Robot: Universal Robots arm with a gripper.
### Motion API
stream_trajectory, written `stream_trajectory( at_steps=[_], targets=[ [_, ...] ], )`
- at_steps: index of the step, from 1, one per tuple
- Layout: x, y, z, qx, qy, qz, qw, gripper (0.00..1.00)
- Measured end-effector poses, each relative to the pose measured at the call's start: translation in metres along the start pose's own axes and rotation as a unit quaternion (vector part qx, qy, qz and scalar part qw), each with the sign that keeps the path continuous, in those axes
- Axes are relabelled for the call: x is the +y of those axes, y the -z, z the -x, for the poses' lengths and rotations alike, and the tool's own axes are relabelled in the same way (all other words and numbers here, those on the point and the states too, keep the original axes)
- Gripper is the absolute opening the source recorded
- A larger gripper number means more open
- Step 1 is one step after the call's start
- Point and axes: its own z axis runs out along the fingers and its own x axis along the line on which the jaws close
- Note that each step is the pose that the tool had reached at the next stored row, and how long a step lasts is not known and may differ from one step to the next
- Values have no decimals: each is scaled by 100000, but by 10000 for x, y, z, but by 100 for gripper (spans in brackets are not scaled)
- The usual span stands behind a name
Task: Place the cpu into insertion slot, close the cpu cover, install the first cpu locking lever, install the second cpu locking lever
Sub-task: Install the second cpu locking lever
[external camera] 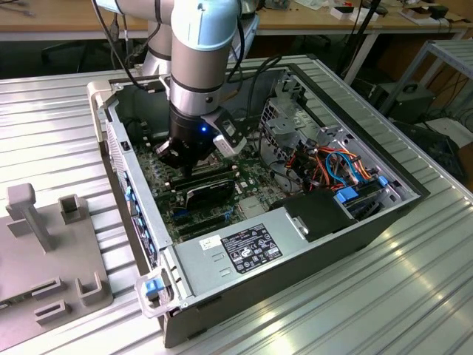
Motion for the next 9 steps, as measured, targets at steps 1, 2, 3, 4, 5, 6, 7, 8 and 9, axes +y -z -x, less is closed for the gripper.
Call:
stream_trajectory(
  at_steps=[1, 2, 3, 4, 5, 6, 7, 8, 9],
  targets=[
    [24, -8, 2, -5, 0, 3, 100000, 11],
    [71, -27, -9, -16, 7, 12, 100000, 11],
    [97, -47, -20, -10, 3, 7, 100000, 11],
    [105, -69, -38, -13, 3, 64, 100000, 11],
    [109, -72, -38, -21, -3, 89, 100000, 11],
    [110, -74, -37, -20, -3, 99, 100000, 11],
    [111, -75, -37, -14, 2, 100, 100000, 11],
    [111, -80, -38, -16, 2, 136, 100000, 11],
    [112, -84, -38, -24, -2, 170, 100000, 11]
  ],
)
